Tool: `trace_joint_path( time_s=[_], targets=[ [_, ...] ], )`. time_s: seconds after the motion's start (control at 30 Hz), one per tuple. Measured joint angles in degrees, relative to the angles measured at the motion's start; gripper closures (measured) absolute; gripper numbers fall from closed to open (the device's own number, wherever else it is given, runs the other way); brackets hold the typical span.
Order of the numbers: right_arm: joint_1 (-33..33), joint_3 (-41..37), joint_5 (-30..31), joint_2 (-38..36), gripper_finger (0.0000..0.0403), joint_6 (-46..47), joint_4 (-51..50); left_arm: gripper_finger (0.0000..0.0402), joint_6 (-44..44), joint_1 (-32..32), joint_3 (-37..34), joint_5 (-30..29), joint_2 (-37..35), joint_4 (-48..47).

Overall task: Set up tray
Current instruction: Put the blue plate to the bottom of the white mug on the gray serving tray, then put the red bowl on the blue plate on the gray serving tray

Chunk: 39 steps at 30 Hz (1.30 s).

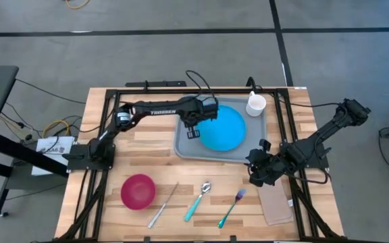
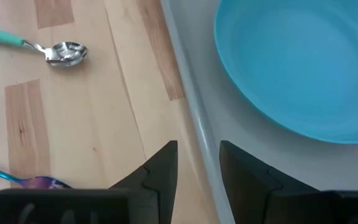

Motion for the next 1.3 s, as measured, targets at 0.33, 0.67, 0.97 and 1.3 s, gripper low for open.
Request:
trace_joint_path(
  time_s=[0.33,0.67,0.97,1.3],
  targets=[
    [0.0,0.0,0.0,0.02,0.0289,0.31,0.25,0.0401,2.44,4.06,-8.83,10.3,0.1,11.43],
    [0.0,0.0,0.0,0.02,0.0289,0.03,0.46,0.0401,5.11,2.65,-8.77,19.91,0.08,26.76],
    [0.0,0.0,0.0,0.02,0.0289,0.03,0.46,0.0401,6.79,-1.03,-8.75,22.19,0.08,28.69],
    [0.0,0.0,0.45,0.02,0.0289,0.01,0.44,0.0401,3.07,-4.1,-7.42,11.79,-4.14,19.68]
  ],
)
